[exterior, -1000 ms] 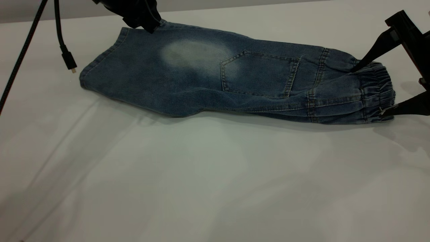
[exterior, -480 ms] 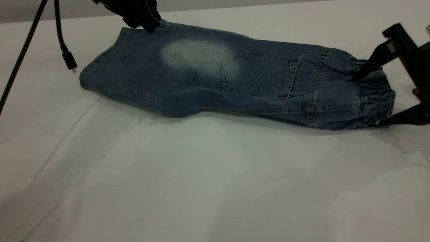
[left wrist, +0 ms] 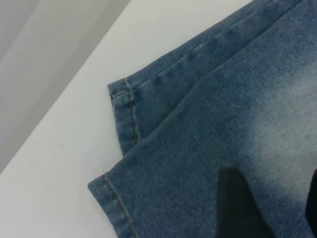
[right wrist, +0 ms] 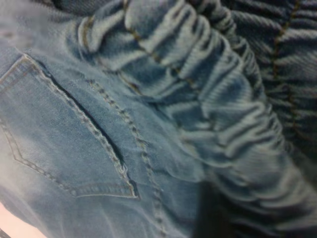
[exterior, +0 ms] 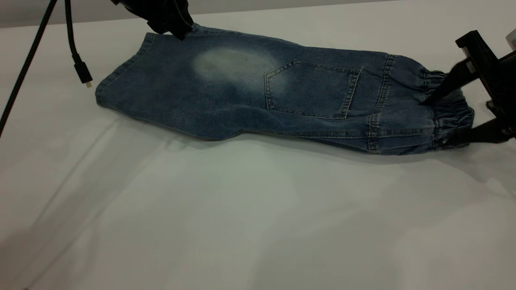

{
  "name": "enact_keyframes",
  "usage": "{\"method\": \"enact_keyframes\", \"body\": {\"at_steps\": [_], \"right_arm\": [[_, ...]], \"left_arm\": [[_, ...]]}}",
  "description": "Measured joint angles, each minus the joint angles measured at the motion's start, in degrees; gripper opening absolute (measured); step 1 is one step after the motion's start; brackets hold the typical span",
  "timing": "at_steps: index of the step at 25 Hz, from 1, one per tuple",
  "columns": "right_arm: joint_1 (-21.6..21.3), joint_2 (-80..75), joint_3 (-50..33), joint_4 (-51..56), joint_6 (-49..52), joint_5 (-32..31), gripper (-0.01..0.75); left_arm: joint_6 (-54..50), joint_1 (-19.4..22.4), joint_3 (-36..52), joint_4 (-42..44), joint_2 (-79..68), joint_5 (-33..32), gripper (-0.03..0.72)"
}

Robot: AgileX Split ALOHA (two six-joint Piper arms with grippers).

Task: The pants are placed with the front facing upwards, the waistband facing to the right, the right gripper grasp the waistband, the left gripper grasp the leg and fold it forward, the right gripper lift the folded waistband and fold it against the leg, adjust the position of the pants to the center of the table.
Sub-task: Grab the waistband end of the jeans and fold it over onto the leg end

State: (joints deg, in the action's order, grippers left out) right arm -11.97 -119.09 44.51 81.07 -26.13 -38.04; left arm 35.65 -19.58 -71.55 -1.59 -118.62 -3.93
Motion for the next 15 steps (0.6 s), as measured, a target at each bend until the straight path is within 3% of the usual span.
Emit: {"method": "enact_keyframes", "body": {"at_steps": [6,15], "right_arm": [[0.0,0.0,0.0,-0.06,-0.04,-0.96,0.09],[0.0,2.18,0.0,0.31,-5.75,-1.28,0.073]], "left_arm": [[-0.41,-0.41,0.0,-0.38,0.0,-0.26,0.334],[-0.45,-3.04,0.0,-0.54,-3.57,-4.59,0.334]]}}
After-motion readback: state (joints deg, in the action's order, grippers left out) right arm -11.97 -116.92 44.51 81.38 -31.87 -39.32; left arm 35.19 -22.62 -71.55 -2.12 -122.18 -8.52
